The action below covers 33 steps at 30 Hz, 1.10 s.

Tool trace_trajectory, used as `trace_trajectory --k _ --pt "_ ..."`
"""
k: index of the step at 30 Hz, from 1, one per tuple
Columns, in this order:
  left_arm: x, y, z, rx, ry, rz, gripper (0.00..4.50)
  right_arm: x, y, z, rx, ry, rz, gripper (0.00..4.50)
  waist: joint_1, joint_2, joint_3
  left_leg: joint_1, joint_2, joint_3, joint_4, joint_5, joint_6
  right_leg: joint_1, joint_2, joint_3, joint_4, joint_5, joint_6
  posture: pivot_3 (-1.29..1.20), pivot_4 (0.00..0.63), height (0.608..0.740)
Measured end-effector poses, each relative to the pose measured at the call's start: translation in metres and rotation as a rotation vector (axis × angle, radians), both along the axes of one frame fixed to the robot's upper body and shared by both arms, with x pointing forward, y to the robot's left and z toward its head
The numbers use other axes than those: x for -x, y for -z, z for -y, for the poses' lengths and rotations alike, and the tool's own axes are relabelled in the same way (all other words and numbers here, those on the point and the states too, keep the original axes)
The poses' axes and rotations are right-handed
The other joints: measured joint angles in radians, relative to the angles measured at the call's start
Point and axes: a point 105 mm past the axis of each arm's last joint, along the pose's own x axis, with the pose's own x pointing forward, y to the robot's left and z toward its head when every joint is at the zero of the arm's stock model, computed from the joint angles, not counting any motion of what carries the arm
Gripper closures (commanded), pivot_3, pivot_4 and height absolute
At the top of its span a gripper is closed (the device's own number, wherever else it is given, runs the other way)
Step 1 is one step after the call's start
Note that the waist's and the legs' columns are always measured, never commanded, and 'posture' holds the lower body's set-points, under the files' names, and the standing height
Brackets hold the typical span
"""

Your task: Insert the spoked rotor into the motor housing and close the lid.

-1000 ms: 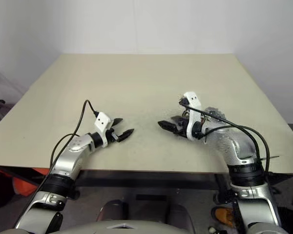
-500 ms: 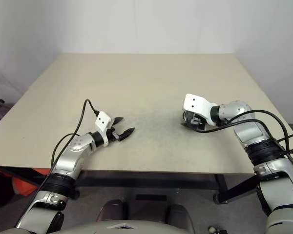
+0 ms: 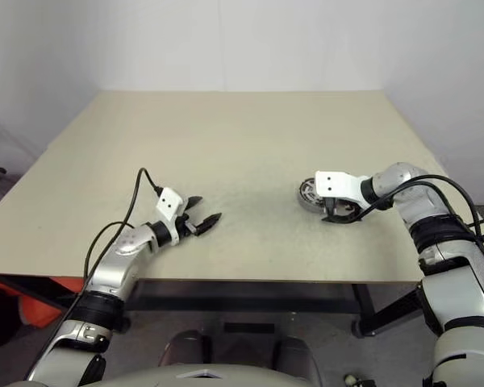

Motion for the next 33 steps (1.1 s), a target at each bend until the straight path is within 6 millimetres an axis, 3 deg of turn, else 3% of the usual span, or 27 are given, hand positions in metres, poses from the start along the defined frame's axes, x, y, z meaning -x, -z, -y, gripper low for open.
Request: trace_trajectory --k 33 --pt "0.0005 -0.0001 -0.0027 -0.005 -0.014 0.004 0.25 0.0023 -0.0029 0.0008 0.048 -0.075 0.003 0.46 -0.001 0.0 0.0 -0.001 0.0 0.0 0.0 0.0 0.0 0.0 0.0 0.0 0.0 0.0 0.0 0.0 0.0 0.74"
